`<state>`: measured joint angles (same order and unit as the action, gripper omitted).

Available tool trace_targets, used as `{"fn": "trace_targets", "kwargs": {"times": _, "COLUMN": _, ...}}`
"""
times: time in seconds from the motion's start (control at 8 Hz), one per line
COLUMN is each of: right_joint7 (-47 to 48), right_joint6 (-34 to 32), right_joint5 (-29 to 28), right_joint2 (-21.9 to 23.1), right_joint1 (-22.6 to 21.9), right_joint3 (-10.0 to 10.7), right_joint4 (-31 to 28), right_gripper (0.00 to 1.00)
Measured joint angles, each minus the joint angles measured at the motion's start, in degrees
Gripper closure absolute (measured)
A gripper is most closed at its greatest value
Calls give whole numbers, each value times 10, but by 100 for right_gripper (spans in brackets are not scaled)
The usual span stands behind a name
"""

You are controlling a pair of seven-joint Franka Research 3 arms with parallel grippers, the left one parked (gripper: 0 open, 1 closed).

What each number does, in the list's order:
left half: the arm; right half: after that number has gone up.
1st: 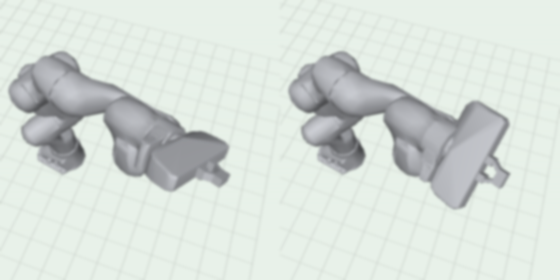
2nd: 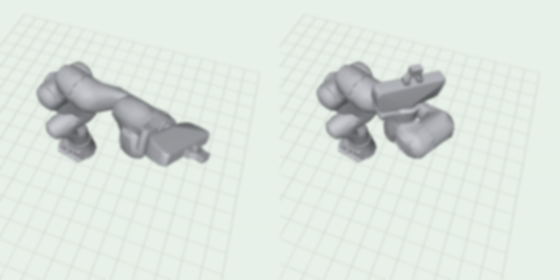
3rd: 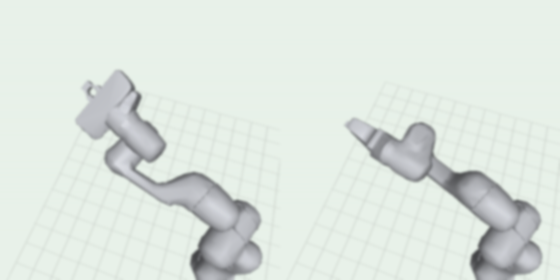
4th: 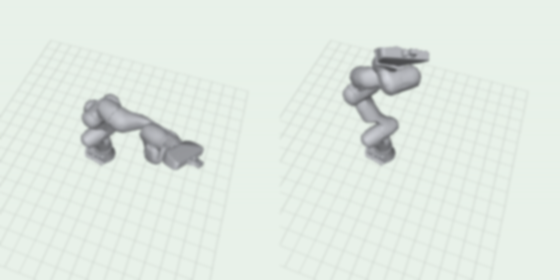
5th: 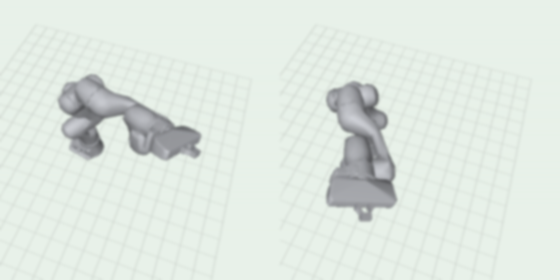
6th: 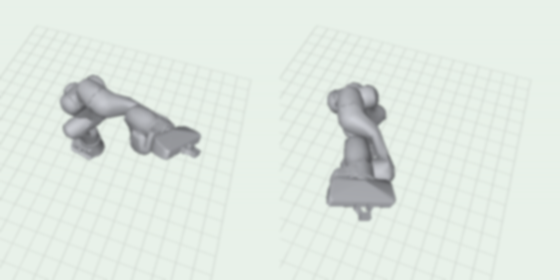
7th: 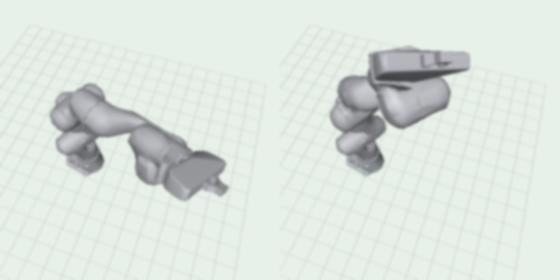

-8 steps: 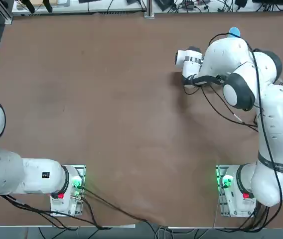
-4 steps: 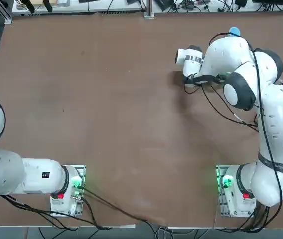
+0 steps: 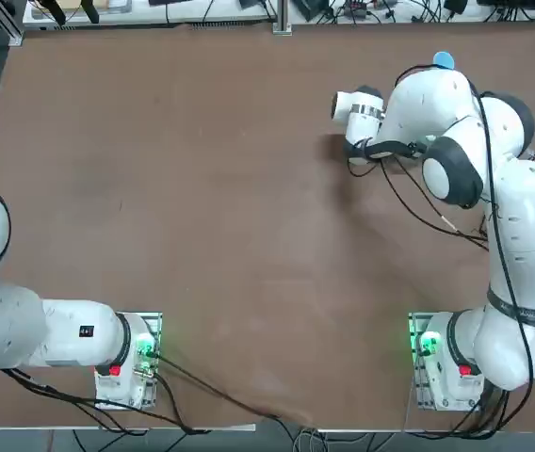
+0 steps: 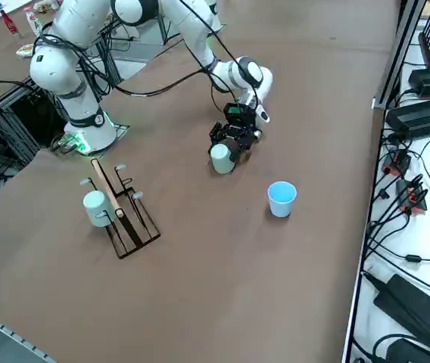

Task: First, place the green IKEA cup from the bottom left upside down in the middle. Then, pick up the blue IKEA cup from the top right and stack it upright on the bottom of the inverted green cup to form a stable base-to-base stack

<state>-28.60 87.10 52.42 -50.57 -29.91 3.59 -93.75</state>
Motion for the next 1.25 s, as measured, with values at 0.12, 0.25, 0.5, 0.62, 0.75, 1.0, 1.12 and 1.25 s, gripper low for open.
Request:
{"fn": "trace_targets", "kwargs": {"times": 0.12, "right_joint7": 0, "right_joint6": 2, "right_joint5": -5, "right_joint2": 0, "right_joint1": 0, "right_joint3": 0, "right_joint4": 0, "right_gripper": 4}}
{"fn": "trace_targets", "kwargs": {"times": 0.25, "right_joint7": 0, "right_joint6": 4, "right_joint5": -10, "right_joint2": 0, "right_joint1": 0, "right_joint3": 0, "right_joint4": 1, "right_gripper": 3}}
{"fn": "trace_targets", "kwargs": {"times": 0.5, "right_joint7": 1, "right_joint6": 7, "right_joint5": -21, "right_joint2": 0, "right_joint1": -1, "right_joint3": -2, "right_joint4": 3, "right_gripper": 3}}
{"fn": "trace_targets", "kwargs": {"times": 0.62, "right_joint7": 1, "right_joint6": 8, "right_joint5": -29, "right_joint2": 0, "right_joint1": -1, "right_joint3": -3, "right_joint4": 6, "right_gripper": 2}}
{"fn": "trace_targets", "kwargs": {"times": 0.75, "right_joint7": 1, "right_joint6": 8, "right_joint5": -34, "right_joint2": 0, "right_joint1": -1, "right_joint3": -4, "right_joint4": 9, "right_gripper": 3}}
{"fn": "trace_targets", "kwargs": {"times": 1.0, "right_joint7": 22, "right_joint6": 18, "right_joint5": -45, "right_joint2": 3, "right_joint1": -2, "right_joint3": -4, "right_joint4": 11, "right_gripper": 3}}
{"fn": "trace_targets", "kwargs": {"times": 1.12, "right_joint7": 36, "right_joint6": 25, "right_joint5": -49, "right_joint2": 5, "right_joint1": -3, "right_joint3": -4, "right_joint4": 11, "right_gripper": 3}}
{"fn": "trace_targets", "kwargs": {"times": 1.25, "right_joint7": 41, "right_joint6": 34, "right_joint5": -51, "right_joint2": 8, "right_joint1": -3, "right_joint3": -4, "right_joint4": 11, "right_gripper": 3}}
